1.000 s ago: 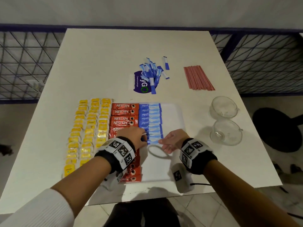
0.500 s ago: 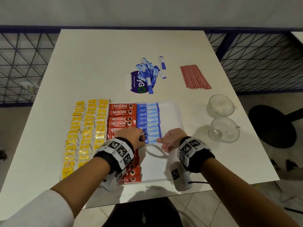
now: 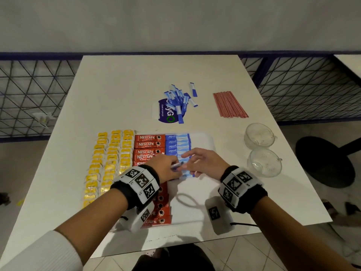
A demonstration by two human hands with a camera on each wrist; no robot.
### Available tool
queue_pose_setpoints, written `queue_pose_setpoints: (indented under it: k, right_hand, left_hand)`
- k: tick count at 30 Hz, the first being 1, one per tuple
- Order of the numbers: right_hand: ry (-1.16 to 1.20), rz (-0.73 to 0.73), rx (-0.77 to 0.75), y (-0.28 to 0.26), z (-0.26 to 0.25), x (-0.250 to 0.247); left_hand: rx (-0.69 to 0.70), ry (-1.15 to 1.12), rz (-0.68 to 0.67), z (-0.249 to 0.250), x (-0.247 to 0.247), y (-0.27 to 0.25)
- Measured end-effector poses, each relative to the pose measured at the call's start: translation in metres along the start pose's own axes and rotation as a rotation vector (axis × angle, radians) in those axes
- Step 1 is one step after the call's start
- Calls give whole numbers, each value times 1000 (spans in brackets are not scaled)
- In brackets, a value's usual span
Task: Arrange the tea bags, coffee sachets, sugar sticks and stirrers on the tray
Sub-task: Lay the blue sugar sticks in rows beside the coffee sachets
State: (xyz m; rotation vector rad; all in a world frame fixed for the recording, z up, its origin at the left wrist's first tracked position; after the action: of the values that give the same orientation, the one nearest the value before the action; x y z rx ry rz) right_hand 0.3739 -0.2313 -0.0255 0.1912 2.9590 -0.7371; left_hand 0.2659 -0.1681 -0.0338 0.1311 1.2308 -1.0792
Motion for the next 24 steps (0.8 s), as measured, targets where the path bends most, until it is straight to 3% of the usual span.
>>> queue_pose_setpoints:
  k: [6,15,24]
  right_hand:
    - [-9,24,-121,2,-24,10]
    - [149,46,-6,4,-7,-7]
    - [210,58,132,0,33,-8]
  left_hand:
    - [23,-165,40,7,-16,-11]
    - [-99,-640,119,-32,-16,-34]
    - [-113,-477,112,-35,5,-35]
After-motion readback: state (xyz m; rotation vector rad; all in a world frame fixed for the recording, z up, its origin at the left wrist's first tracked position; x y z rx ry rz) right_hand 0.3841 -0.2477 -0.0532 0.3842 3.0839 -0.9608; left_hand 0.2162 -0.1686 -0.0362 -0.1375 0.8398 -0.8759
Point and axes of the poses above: each hand's wrist, its own y-axis towards the middle knuckle, its own x-axis out of the palm, z = x × y, the point moved 6 cm from there along y, towards the middle knuckle, and after that the axes turned 8 degrees about y, right-handed, at the moved point
